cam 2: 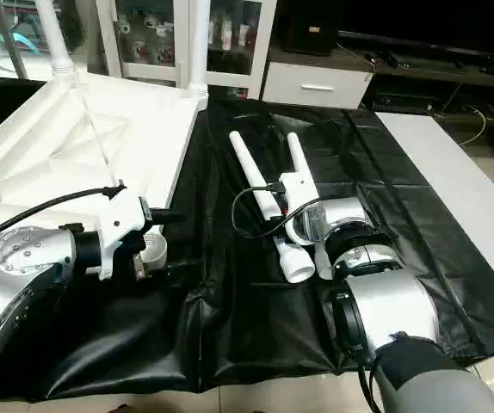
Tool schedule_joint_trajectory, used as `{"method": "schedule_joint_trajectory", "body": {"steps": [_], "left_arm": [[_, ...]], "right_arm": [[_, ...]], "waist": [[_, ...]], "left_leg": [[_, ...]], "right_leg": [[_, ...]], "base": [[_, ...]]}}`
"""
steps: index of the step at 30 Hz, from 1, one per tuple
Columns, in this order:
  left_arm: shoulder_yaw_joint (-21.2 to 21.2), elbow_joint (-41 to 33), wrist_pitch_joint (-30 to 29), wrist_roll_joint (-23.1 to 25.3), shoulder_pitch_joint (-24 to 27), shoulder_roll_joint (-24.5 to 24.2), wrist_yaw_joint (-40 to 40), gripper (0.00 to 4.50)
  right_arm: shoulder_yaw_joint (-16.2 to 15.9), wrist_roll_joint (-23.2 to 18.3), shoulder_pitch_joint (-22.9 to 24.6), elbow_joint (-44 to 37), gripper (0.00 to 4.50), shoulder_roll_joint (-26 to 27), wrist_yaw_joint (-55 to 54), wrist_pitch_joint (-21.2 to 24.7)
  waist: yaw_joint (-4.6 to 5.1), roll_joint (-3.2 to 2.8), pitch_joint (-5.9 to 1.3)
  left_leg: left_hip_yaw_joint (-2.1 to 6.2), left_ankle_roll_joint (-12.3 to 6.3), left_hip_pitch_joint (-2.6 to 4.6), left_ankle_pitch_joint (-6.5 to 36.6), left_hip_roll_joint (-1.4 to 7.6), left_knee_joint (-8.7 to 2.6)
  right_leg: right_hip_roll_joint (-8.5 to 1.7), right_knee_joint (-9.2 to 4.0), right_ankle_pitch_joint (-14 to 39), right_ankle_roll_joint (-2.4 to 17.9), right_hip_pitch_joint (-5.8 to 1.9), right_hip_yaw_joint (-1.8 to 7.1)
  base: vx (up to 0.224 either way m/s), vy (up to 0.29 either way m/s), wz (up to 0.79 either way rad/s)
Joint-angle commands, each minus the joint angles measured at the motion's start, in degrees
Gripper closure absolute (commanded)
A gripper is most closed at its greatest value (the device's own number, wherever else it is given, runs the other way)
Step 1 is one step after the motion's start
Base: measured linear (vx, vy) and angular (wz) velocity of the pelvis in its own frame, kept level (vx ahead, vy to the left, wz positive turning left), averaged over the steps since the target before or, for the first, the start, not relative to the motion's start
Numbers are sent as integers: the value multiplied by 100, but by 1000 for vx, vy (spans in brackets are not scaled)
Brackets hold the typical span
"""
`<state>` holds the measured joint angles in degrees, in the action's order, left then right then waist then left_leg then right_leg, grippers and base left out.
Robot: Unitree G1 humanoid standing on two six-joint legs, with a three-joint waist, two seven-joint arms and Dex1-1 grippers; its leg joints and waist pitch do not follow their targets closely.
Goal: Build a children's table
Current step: Pick table leg
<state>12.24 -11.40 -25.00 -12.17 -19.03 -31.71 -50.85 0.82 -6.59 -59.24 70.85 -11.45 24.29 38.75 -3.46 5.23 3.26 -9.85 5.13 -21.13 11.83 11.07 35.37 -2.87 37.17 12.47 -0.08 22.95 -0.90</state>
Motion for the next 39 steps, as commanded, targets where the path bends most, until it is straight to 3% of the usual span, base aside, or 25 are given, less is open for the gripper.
{"method": "schedule_joint_trajectory", "body": {"steps": [1,8,10,11,12,13,14,16,17,18,19,20,21,22,23,24,25,29,30,31,34,37,39], "left_arm": [[-9,64,-27,36,-141,126,148,0],[-312,300,-120,3,-303,408,667,0],[-683,461,-229,-160,-460,675,1066,0],[-683,461,-229,-160,-460,675,1066,0],[-970,538,-360,-363,-601,895,1330,0],[-1398,600,-638,-711,-818,1238,1756,0],[-1398,600,-638,-711,-818,1238,1756,0],[-1593,549,-949,-1093,-889,1416,1817,0],[-1745,561,-1228,-1376,-949,1590,1934,0],[-1830,577,-1404,-1637,-1009,1741,1965,0],[-1855,585,-1444,-1714,-1032,1791,1982,0],[-1908,602,-1527,-1875,-1080,1896,2018,0],[-1979,632,-1637,-2139,-1175,2045,2051,0],[-2026,641,-1700,-2280,-1235,2137,2067,0],[-2026,641,-1700,-2280,-1235,2137,2067,0],[-2090,678,-1746,-2432,-1342,2240,2105,0],[-2247,731,-1846,-2661,-1576,2438,2150,0],[-2368,787,-1974,-2874,-1813,2540,2174,0],[-2402,804,-2007,-2939,-1862,2560,2191,0],[-2412,802,-2036,-2965,-1874,2563,2196,0],[-2533,795,-2281,-3308,-1981,2644,2290,0],[-2629,808,-2462,-3565,-2087,2722,2389,0],[-2673,814,-2513,-3640,-2135,2757,2431,0]], "right_arm": [[139,-96,10,-74,266,-45,35,112],[366,-319,4,-286,268,-126,231,144],[653,-658,-38,-666,268,-207,556,312],[653,-658,-38,-666,268,-207,556,312],[867,-961,-9,-1080,268,-277,820,552],[1198,-1510,191,-1999,268,-367,1192,1024],[1198,-1510,191,-1999,268,-367,1192,1024],[1359,-1949,496,-2833,268,-405,1464,1378],[1363,-2258,815,-3480,268,-468,1796,1489],[1373,-2654,1181,-4139,268,-549,2240,1611],[1377,-2779,1292,-4318,268,-579,2379,1652],[1385,-3041,1527,-4695,268,-644,2671,1740],[1414,-3388,1816,-5103,269,-743,3050,1886],[1450,-3575,1971,-5307,269,-793,3245,1993],[1450,-3575,1971,-5307,269,-793,3245,1993],[1515,-3793,2089,-5462,269,-837,3423,2147],[1589,-4032,2239,-5765,269,-891,3597,2455],[1663,-4227,2338,-6101,269,-855,3607,2681],[1689,-4264,2345,-6164,269,-828,3577,2714],[1693,-4295,2367,-6211,269,-824,3556,2724],[1700,-4558,2581,-6590,269,-817,3420,2776],[1743,-4711,2716,-6786,269,-833,3350,2874],[1765,-4736,2741,-6870,269,-817,3305,2934]], "waist": [[-2,-140,-348],[-3,-104,-358],[-2,-65,-370],[-25,-80,-388],[-15,-59,-371],[-26,-44,-391],[-83,-84,-425],[-112,-85,-408],[-117,-63,-400],[-183,-64,-385],[-196,-21,-375],[-292,-23,-378],[-281,15,-370],[-323,22,-381],[-323,38,-375],[-325,80,-351],[-327,80,-351],[-309,67,-309],[-287,77,-297],[-287,82,-301],[-307,37,-322],[-326,60,-337],[-316,81,-308]], "left_leg": [[-20,223,99,278,176,-429],[-14,115,75,173,175,-421],[-18,63,79,103,178,-413],[-17,4,92,24,181,-400],[-27,-22,83,-26,171,-411],[-26,-38,86,-74,170,-397],[-15,-92,130,-208,190,-370],[-11,-161,103,-283,158,-379],[-16,-174,100,-234,162,-384],[-25,-167,118,-135,180,-385],[-34,-160,103,-110,163,-399],[-37,-210,141,-54,193,-388],[-34,-234,115,-49,190,-390],[-32,-252,141,0,199,-394],[-28,-254,119,-13,188,-400],[-26,-195,115,173,184,-420],[-25,-162,126,240,190,-417],[8,45,123,581,187,-452],[30,154,96,759,184,-473],[34,178,101,774,185,-470],[38,223,106,589,186,-461],[35,174,95,361,173,-445],[29,164,78,358,165,-455]], "right_leg": [[-384,-299,-441,1458,-261,174],[-395,-295,-525,1481,-292,179],[-389,-295,-607,1504,-294,175],[-398,-282,-749,1521,-307,183],[-375,-291,-821,1540,-307,180],[-362,-274,-980,1557,-339,185],[-380,-257,-1365,1581,-334,185],[-364,-256,-1433,1601,-331,171],[-364,-271,-1385,1596,-330,174],[-385,-294,-1240,1600,-315,182],[-370,-307,-1170,1573,-345,184],[-404,-317,-1146,1569,-343,193],[-397,-313,-1102,1577,-338,190],[-405,-330,-925,1581,-317,177],[-405,-333,-858,1582,-331,173],[-420,-380,-340,1542,-314,165],[-433,-397,-154,1518,-303,167],[-446,-480,618,1265,-271,160],[-464,-528,1135,1062,-271,160],[-469,-538,1229,1010,-263,160],[-448,-517,938,957,-241,160],[-429,-471,417,1091,-259,148],[-424,-479,459,1095,-257,147]], "base": [[0,0,0],[0,0,0],[0,0,0],[0,0,0],[0,0,0],[0,0,0],[0,0,0],[0,0,0],[0,0,0],[0,0,0],[0,0,0],[0,0,0],[0,0,0],[0,0,0],[0,0,0],[0,0,0],[0,0,0],[0,0,0],[0,0,0],[0,0,0],[0,0,0],[0,0,0],[0,0,0]]}}
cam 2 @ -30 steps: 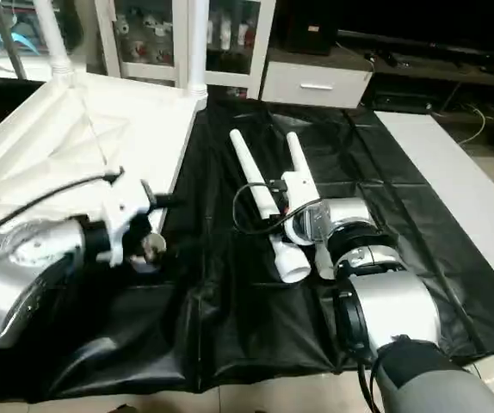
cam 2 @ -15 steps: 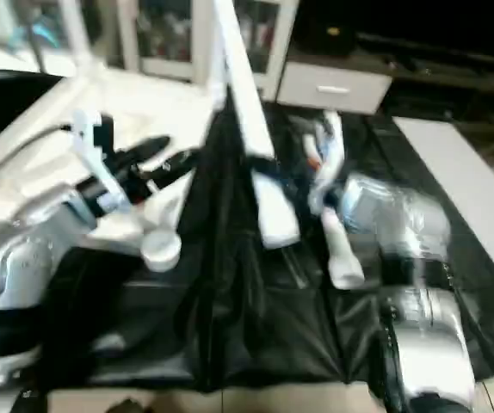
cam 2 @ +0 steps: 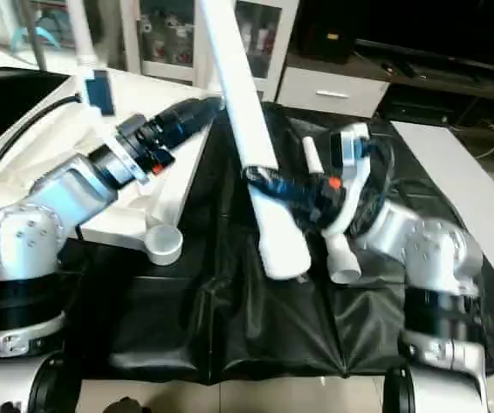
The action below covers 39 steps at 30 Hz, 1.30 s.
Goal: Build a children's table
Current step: Pick table leg
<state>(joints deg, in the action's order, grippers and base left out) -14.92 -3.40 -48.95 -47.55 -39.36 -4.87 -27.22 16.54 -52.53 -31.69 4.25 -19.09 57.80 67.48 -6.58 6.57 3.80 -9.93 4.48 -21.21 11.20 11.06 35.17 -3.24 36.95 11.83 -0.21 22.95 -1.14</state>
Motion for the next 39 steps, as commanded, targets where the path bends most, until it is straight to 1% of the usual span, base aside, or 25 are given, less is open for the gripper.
{"method": "schedule_joint_trajectory", "body": {"steps": [1,2,4,5,8,10,13,14,15,16,17,20,21,23,25,26,27,28,30,31,32,34,36,38,39], "left_arm": [[28,16,-129,-146,-113,79,85,0],[20,18,-134,-175,-118,81,95,0],[-7,-4,-189,-271,-127,110,142,0],[-30,-16,-225,-330,-131,132,170,0],[-34,-54,-287,-406,-135,152,219,0],[8,-71,-346,-423,-125,184,288,0],[98,36,-239,-185,-153,188,468,0],[77,91,-198,-134,-184,193,559,0],[81,133,-143,-47,-210,178,635,0],[86,158,-110,8,-227,165,680,0],[103,272,-23,127,-247,134,760,0],[128,445,126,339,-262,111,920,0],[95,582,239,450,-283,123,1072,0],[81,606,263,468,-288,128,1110,0],[-17,778,480,656,-343,171,1397,0],[-42,812,545,700,-358,184,1459,0],[-78,817,580,709,-365,204,1517,0],[-124,840,615,707,-387,212,1562,0],[-198,891,687,728,-427,216,1668,0],[-207,899,700,738,-432,217,1687,18],[-249,922,746,725,-449,237,1741,29],[-268,928,761,702,-455,250,1750,36],[-295,953,811,661,-475,276,1766,52],[-306,960,838,664,-483,290,1778,79],[-325,967,865,634,-491,318,1778,78]], "right_arm": [[196,-147,-9,-240,269,-43,-65,79],[197,-148,-6,-257,269,-36,-77,86],[103,-97,31,-392,269,-23,-135,56],[64,-96,47,-455,269,-21,-167,50],[19,-154,84,-545,269,-28,-239,36],[-133,-10,163,-666,269,-67,-361,-120],[-684,960,299,-977,269,-89,-814,-957],[-845,1380,294,-1005,269,-30,-1086,-1360],[-1128,1783,320,-1114,269,-76,-1217,-1714],[-1317,2031,338,-1190,269,-115,-1287,-1928],[-1479,2091,392,-1391,269,12,-1457,-1951],[-1724,2342,463,-1525,269,110,-1652,-2210],[-1995,2706,513,-1580,269,166,-1889,-2562],[-2028,2754,526,-1593,269,212,-1981,-2608],[-2664,3868,515,-1479,269,108,-2554,-3503],[-2901,4311,489,-1391,269,38,-2797,-3793],[-3042,4596,495,-1348,269,8,-2956,-3976],[-3130,4840,477,-1284,269,45,-3238,-4040],[-3202,5090,462,-1206,269,158,-3650,-4073],[-3208,5113,462,-1197,269,175,-3695,-4081],[-3283,5339,464,-1170,269,205,-3953,-4150],[-3332,5476,465,-1161,269,201,-4085,-4190],[-3498,5850,494,-1066,269,250,-4353,-4433],[-3544,5938,498,-1039,269,255,-4367,-4514],[-3586,6040,507,-1005,269,273,-4402,-4622]], "waist": [[-3,-51,-355],[2,-52,-353],[3,-93,-346],[6,-79,-343],[8,-90,-343],[8,-120,-348],[27,-117,-345],[26,-108,-351],[35,-96,-337],[35,-96,-337],[37,-89,-330],[52,-99,-351],[49,-101,-357],[62,-109,-365],[74,-121,-355],[67,-125,-355],[78,-116,-349],[93,-133,-339],[109,-161,-333],[123,-148,-330],[125,-177,-323],[146,-160,-324],[168,-183,-323],[185,-173,-321],[182,-183,-320]], "left_leg": [[36,226,87,442,169,-439],[37,228,85,472,170,-441],[46,261,90,529,174,-448],[44,286,88,553,173,-451],[46,305,96,566,173,-458],[52,337,95,553,178,-467],[53,414,93,411,178,-477],[57,425,88,401,181,-480],[48,449,81,427,164,-484],[48,449,81,427,164,-484],[48,410,88,406,164,-493],[49,299,96,246,165,-489],[52,283,97,105,170,-479],[46,268,104,9,160,-476],[39,332,103,-12,152,-474],[50,381,102,-11,160,-477],[46,432,99,-12,154,-480],[39,498,99,104,142,-489],[47,559,116,369,141,-504],[44,551,111,434,138,-506],[54,551,112,530,142,-514],[57,548,103,536,143,-512],[56,549,93,492,135,-505],[47,501,95,501,128,-496],[46,469,95,494,129,-492]], "right_leg": [[-390,-466,569,1096,-254,172],[-392,-469,625,1083,-256,174],[-400,-481,742,1016,-250,179],[-399,-493,764,1002,-252,180],[-391,-497,766,962,-249,179],[-393,-499,666,949,-256,175],[-384,-494,451,855,-255,175],[-391,-484,431,847,-261,171],[-380,-501,510,788,-255,174],[-380,-501,510,788,-255,174],[-376,-502,471,744,-263,185],[-355,-467,107,764,-274,183],[-359,-445,-186,805,-272,177],[-348,-418,-429,881,-284,175],[-344,-422,-537,903,-284,173],[-352,-422,-507,879,-288,170],[-345,-433,-473,841,-290,170],[-345,-439,-392,806,-299,180],[-334,-438,-180,743,-278,184],[-327,-445,-157,730,-278,185],[-330,-442,-120,704,-272,185],[-330,-434,-187,680,-279,185],[-328,-426,-299,670,-277,186],[-316,-422,-383,688,-284,191],[-318,-418,-430,709,-285,193]], "base": [[0,0,0],[0,0,0],[0,0,0],[0,0,0],[0,0,0],[0,0,0],[0,0,0],[0,0,0],[0,0,0],[0,0,0],[0,0,0],[0,0,0],[0,0,0],[0,0,0],[0,0,0],[0,0,0],[0,0,0],[0,0,0],[0,0,0],[0,0,0],[0,0,0],[0,0,0],[0,0,0],[0,0,0],[0,0,0]]}}
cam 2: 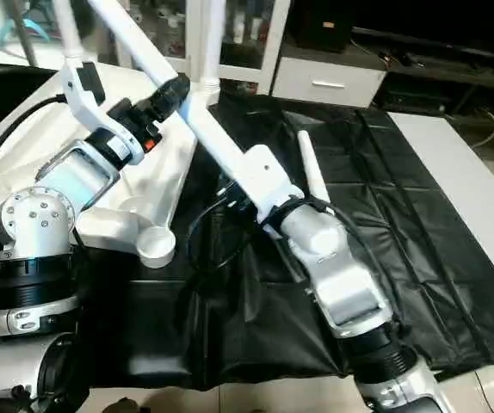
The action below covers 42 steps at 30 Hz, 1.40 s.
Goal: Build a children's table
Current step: Pick table leg
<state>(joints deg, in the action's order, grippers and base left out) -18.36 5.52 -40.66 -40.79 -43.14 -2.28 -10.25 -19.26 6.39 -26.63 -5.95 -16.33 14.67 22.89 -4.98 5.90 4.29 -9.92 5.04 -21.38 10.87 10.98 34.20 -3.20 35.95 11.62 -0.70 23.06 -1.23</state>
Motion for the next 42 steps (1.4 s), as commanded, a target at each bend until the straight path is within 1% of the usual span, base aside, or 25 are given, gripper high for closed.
{"method": "schedule_joint_trajectory", "body": {"steps": [1,2,4,5,6,7,8,9,11,13,14,15,17,20,22,26,27,32,38,40,41,42], "left_arm": [[15,85,50,-47,-120,67,84,76],[14,98,61,-51,-127,71,87,83],[6,105,63,-69,-137,84,75,117],[1,109,67,-76,-142,88,70,117],[-6,115,75,-83,-148,93,62,123],[-12,115,83,-88,-149,95,65,122],[-19,117,89,-94,-149,96,65,131],[-24,111,91,-100,-146,97,67,161],[-38,103,88,-126,-138,101,56,163],[-43,85,90,-151,-125,100,53,189],[-44,82,92,-157,-123,99,53,189],[-58,68,98,-178,-119,105,51,208],[-67,63,101,-188,-119,105,42,207],[-68,72,105,-192,-127,97,24,247],[-48,61,101,-202,-126,88,0,246],[-34,53,104,-245,-129,76,-11,267],[-34,66,110,-248,-135,69,-21,267],[-38,85,127,-273,-144,49,-40,271],[-29,100,164,-303,-152,24,-53,271],[-42,116,199,-316,-171,29,-47,271],[-45,123,208,-316,-176,30,-47,271],[-44,128,214,-317,-178,29,-47,271]], "right_arm": [[-32,187,0,34,269,17,-105,-192],[-54,229,-4,53,269,46,-148,-201],[-98,288,-19,58,269,39,-167,-248],[-129,342,-32,62,269,16,-183,-286],[-180,436,-53,69,269,-22,-215,-349],[-178,440,-47,77,269,-13,-218,-361],[-175,462,-46,92,269,-10,-237,-392],[-174,480,-43,97,269,-10,-252,-412],[-155,517,-44,130,269,6,-253,-460],[-140,594,-58,183,269,13,-250,-525],[-137,611,-64,198,269,15,-246,-540],[-133,639,-72,227,269,20,-251,-573],[-137,653,-81,242,269,21,-251,-596],[-118,648,-91,269,269,41,-244,-613],[-97,652,-92,273,269,50,-226,-620],[-50,670,-97,303,269,69,-191,-674],[-39,670,-102,317,269,72,-183,-689],[-17,666,-128,359,269,78,-173,-718],[2,690,-150,379,269,103,-178,-740],[55,596,-161,409,269,132,-142,-841],[63,568,-164,415,269,133,-121,-876],[67,555,-165,423,234,132,-106,-900]], "waist": [[23,-118,-367],[28,-124,-365],[21,-132,-365],[22,-142,-360],[23,-145,-354],[26,-142,-351],[25,-149,-351],[27,-143,-346],[25,-152,-345],[28,-147,-346],[27,-143,-346],[28,-147,-345],[29,-145,-351],[29,-151,-354],[27,-149,-357],[24,-145,-361],[26,-134,-364],[22,-141,-378],[17,-144,-397],[16,-142,-399],[15,-150,-409],[14,-149,-410]], "left_leg": [[43,392,111,510,133,-391],[41,352,105,450,132,-384],[40,289,108,372,129,-377],[40,280,108,347,133,-377],[38,286,111,370,136,-381],[36,294,112,390,134,-380],[36,286,121,435,136,-380],[33,271,122,459,138,-381],[35,265,122,461,138,-381],[32,257,121,474,136,-380],[32,254,122,476,137,-378],[30,258,120,474,136,-378],[33,234,122,407,136,-373],[29,210,124,368,132,-367],[24,191,130,372,133,-365],[29,194,124,365,134,-363],[24,187,125,372,132,-360],[23,187,126,353,132,-352],[24,161,122,236,127,-340],[22,161,121,226,127,-337],[23,156,124,244,129,-335],[21,153,129,242,129,-332]], "right_leg": [[-320,-316,-440,769,-301,203],[-318,-307,-532,799,-302,208],[-316,-293,-645,834,-313,210],[-316,-290,-676,854,-311,208],[-318,-295,-647,858,-305,207],[-314,-296,-612,857,-309,207],[-317,-297,-561,855,-306,210],[-317,-300,-543,853,-301,212],[-317,-296,-536,863,-300,212],[-314,-296,-531,876,-300,211],[-316,-296,-523,880,-298,211],[-318,-295,-520,899,-299,211],[-315,-285,-613,899,-307,211],[-309,-278,-695,916,-307,210],[-312,-278,-689,953,-302,211],[-315,-273,-678,941,-314,212],[-312,-278,-659,935,-314,211],[-317,-272,-637,942,-316,210],[-313,-253,-796,971,-331,210],[-313,-251,-814,977,-331,209],[-314,-248,-809,986,-333,207],[-312,-247,-823,998,-329,207]], "base": [[0,0,0],[0,0,0],[0,0,0],[0,0,0],[0,0,0],[0,0,0],[0,0,0],[0,0,0],[0,0,0],[0,0,0],[0,0,0],[0,0,0],[0,0,0],[0,0,0],[0,0,0],[0,0,0],[0,0,0],[0,0,0],[0,0,0],[0,0,0],[0,0,0],[0,0,0]]}}
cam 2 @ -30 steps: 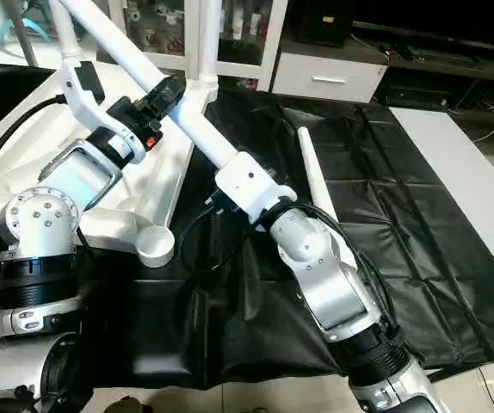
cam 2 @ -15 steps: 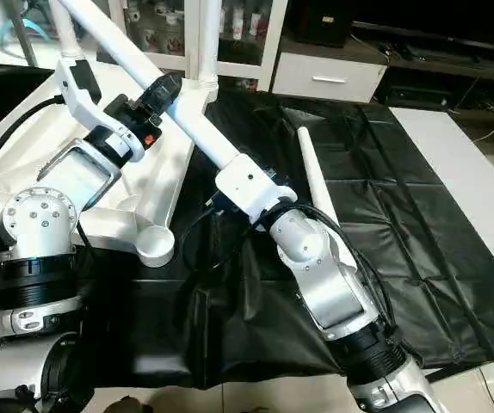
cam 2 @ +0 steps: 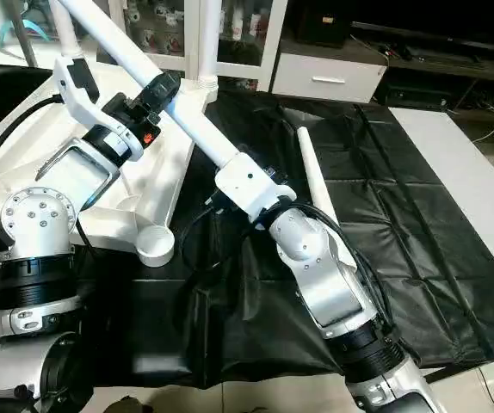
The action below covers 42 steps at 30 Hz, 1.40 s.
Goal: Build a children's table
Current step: Pick table leg
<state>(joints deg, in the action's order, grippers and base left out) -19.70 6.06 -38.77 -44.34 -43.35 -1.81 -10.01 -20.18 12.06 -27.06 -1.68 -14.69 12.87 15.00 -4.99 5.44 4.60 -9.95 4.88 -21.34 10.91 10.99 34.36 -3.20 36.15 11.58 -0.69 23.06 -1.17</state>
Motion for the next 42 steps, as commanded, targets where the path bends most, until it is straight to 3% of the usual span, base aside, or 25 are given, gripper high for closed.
{"method": "schedule_joint_trajectory", "body": {"steps": [1,7,16,19,20,21,23,24,28,32,36,42], "left_arm": [[91,74,25,38,-157,-19,-70,271],[37,153,158,61,-164,-81,-102,276],[-17,219,319,95,-156,-199,-142,279],[-34,239,278,27,-207,-364,-310,279],[-34,239,278,27,-207,-364,-310,279],[-34,244,238,-8,-232,-434,-398,279],[-88,236,36,-222,-288,-571,-622,279],[-108,237,-29,-315,-308,-636,-743,279],[-115,250,-169,-474,-344,-760,-1013,280],[-55,267,-192,-501,-384,-824,-1160,280],[5,289,-244,-507,-404,-879,-1259,280],[41,257,-296,-513,-392,-901,-1329,280]], "right_arm": [[159,-12,-122,-4,213,-32,74,-110],[255,-266,-66,-131,162,42,221,-435],[887,-1911,205,-829,110,222,1188,41],[1661,-2813,-20,-883,110,169,1380,776],[1661,-2813,-20,-883,110,169,1380,776],[1943,-3069,-170,-784,110,111,1425,1100],[2477,-3798,-519,-424,110,-242,1855,1832],[2750,-4329,-662,-297,110,-464,2109,2410],[3373,-5639,-948,62,110,-873,2623,3452],[3385,-5802,-961,386,110,-1360,3463,3914],[3436,-5969,-1113,782,110,-1567,3562,4304],[3402,-6025,-1196,971,110,-1617,3574,4352]], "waist": [[16,-104,-441],[14,-106,-463],[-15,-113,-480],[-15,-109,-469],[-14,-113,-468],[-9,-113,-455],[-10,-126,-446],[-22,-132,-436],[-42,-90,-446],[-61,-25,-441],[-64,2,-439],[-78,-1,-439]], "left_leg": [[25,171,122,236,128,-349],[26,133,123,215,131,-337],[29,-14,133,298,152,-335],[31,5,133,373,146,-345],[34,1,143,419,143,-349],[30,78,141,505,141,-356],[28,130,163,693,136,-357],[29,125,173,764,128,-352],[21,43,132,564,116,-335],[5,-5,95,379,140,-323],[2,-7,105,329,143,-318],[1,16,99,264,148,-319]], "right_leg": [[-313,-265,-822,1002,-332,200],[-314,-257,-815,1007,-337,198],[-327,-250,-819,1128,-339,192],[-328,-266,-620,1144,-332,186],[-327,-268,-534,1145,-326,186],[-324,-285,-328,1112,-312,185],[-314,-299,-67,1105,-305,181],[-307,-312,46,1109,-295,181],[-333,-320,-14,1189,-326,177],[-357,-345,70,1293,-332,177],[-372,-359,275,1314,-313,172],[-373,-355,298,1315,-302,167]], "base": [[0,0,0],[0,0,0],[0,0,0],[0,0,0],[0,0,0],[0,0,0],[0,0,0],[0,0,0],[0,0,0],[0,0,0],[0,0,0],[0,0,0]]}}
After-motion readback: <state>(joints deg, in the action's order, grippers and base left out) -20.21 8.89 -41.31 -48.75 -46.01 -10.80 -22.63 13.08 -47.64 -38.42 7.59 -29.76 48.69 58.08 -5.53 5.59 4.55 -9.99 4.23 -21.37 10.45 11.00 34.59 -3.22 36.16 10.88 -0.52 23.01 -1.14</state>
